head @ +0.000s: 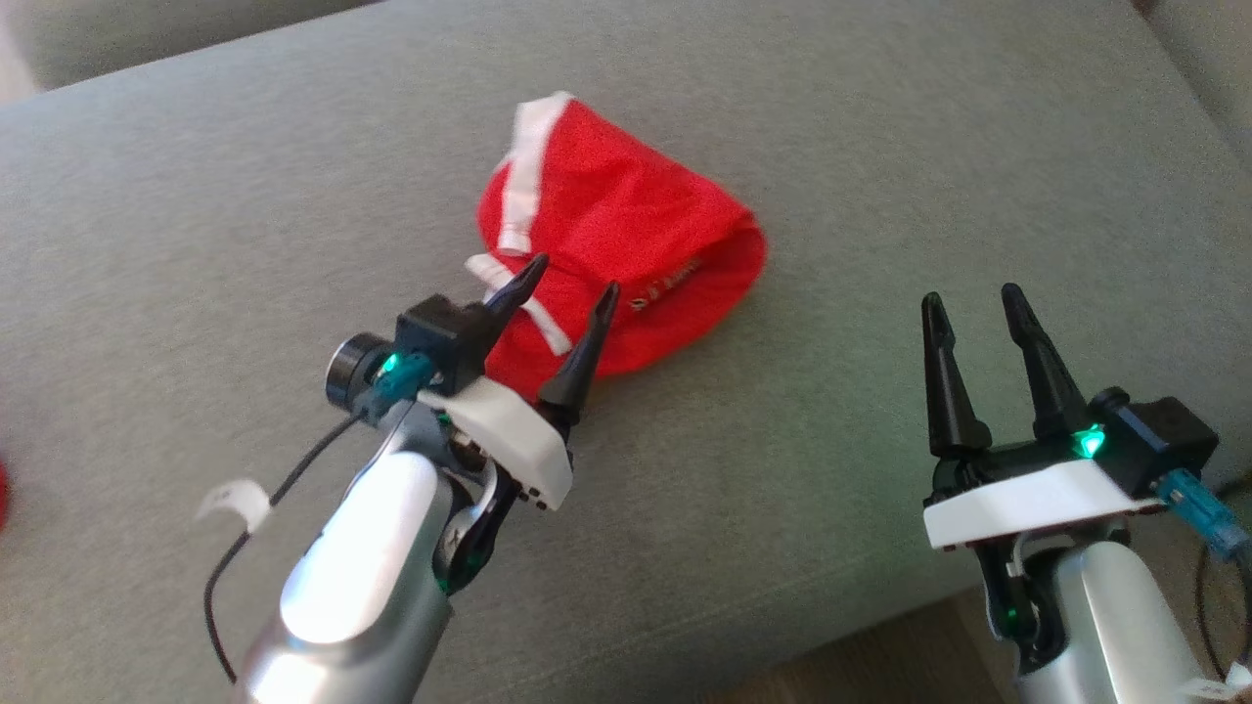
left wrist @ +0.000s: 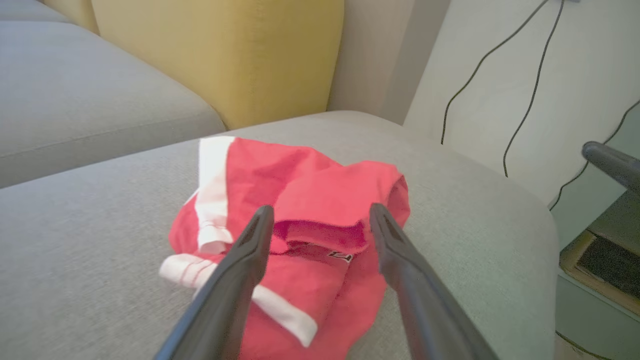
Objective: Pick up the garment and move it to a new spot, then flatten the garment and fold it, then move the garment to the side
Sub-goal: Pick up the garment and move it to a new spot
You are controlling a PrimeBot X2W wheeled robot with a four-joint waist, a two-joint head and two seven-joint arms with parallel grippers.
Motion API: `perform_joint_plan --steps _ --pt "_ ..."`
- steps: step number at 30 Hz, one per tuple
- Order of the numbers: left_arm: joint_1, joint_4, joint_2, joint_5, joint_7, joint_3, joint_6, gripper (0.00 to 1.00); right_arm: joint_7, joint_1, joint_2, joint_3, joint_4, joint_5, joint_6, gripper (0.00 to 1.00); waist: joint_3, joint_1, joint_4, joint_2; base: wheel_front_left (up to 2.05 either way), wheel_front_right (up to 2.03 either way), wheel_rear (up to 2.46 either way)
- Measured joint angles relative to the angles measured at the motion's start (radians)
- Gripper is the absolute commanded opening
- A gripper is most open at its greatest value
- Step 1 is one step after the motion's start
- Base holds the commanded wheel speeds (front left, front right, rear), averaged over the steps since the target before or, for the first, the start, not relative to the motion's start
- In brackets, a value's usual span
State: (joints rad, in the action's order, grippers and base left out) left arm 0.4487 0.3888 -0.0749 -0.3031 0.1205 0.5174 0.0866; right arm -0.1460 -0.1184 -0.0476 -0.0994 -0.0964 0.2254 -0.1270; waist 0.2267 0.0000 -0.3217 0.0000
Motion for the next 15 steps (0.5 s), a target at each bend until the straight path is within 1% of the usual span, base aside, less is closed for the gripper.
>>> perform_joint_plan --steps 3,7,12,15 --pt "-0.027 -0.019 -0.001 0.001 0.04 -0.011 -0.031 1.0 0.008 -0.001 0.0 0.001 0.003 -0.012 0.0 1.0 -0.017 0.0 0.042 0.0 0.0 0.0 0.0" --pt "-0.063 -0.067 -0.006 -0.009 0.096 -0.051 -0.071 1.0 0.032 0.0 0.0 0.003 0.009 -0.026 0.0 1.0 -0.044 0.0 0.101 0.0 0.0 0.0 0.0" --pt "-0.127 -0.113 -0.023 -0.019 0.12 -0.116 -0.122 1.0 0.054 0.004 0.0 0.0 0.018 -0.038 0.0 1.0 -0.081 0.0 0.167 0.0 0.0 0.0 0.0" --pt "-0.177 -0.137 -0.046 -0.037 0.127 -0.166 -0.141 1.0 0.065 0.011 0.0 0.001 0.02 -0.043 0.0 1.0 -0.103 0.0 0.202 0.0 0.0 0.0 0.0"
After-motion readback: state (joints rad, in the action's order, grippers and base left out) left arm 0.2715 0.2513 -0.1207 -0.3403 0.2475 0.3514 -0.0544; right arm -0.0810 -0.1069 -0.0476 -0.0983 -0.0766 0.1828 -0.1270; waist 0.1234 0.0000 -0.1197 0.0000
